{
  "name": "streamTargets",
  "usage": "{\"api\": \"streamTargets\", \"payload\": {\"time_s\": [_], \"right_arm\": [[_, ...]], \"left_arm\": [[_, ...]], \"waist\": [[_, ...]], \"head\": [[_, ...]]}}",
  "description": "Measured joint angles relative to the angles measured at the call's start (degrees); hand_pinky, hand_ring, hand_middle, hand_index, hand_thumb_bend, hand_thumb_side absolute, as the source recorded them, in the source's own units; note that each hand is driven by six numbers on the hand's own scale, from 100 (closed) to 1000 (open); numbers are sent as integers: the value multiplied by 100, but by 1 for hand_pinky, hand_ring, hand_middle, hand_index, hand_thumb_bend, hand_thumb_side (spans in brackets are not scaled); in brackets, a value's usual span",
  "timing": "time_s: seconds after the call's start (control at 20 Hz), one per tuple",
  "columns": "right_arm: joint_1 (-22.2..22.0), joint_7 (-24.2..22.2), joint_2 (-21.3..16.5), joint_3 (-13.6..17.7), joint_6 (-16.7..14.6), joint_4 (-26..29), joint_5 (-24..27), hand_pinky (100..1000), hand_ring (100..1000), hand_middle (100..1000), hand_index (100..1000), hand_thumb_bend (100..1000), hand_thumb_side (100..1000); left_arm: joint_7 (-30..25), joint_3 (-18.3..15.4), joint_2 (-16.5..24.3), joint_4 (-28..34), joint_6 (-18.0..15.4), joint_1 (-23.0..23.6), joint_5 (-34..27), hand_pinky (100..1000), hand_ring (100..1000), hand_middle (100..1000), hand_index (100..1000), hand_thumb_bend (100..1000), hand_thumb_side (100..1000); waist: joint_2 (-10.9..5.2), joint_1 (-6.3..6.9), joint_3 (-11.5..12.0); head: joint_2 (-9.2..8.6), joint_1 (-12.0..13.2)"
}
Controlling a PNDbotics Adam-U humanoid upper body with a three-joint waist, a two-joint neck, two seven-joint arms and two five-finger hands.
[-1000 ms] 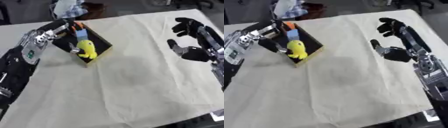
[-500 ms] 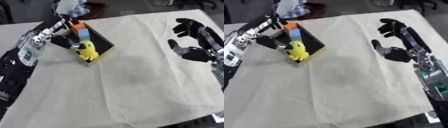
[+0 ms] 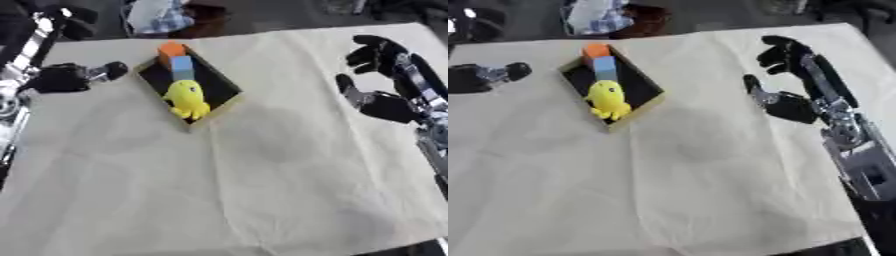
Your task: Pick up objects on the table and place them in the box.
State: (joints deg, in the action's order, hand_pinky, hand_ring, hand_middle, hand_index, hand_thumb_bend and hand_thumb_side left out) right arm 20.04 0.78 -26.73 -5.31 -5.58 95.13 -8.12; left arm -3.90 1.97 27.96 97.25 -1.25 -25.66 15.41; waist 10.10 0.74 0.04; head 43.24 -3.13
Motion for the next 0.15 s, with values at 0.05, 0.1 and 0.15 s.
{"api": "streamTargets", "payload": {"time_s": [0.05,0.1,0.15], "right_arm": [[-21,39,33,3,4,24,18,702,730,666,882,256,255],[-46,71,63,5,7,45,28,702,730,667,882,255,254],[-61,96,92,12,11,67,41,701,730,669,881,254,250]], "left_arm": [[77,-94,-54,124,4,179,-67,743,709,718,816,729,534],[153,-178,-134,220,4,337,-133,743,708,717,816,726,533],[226,-249,-230,295,-2,474,-192,740,704,713,815,720,531]], "waist": [[0,0,49],[1,0,90],[6,0,120]], "head": [[2,-7],[4,-14],[6,-19]]}}
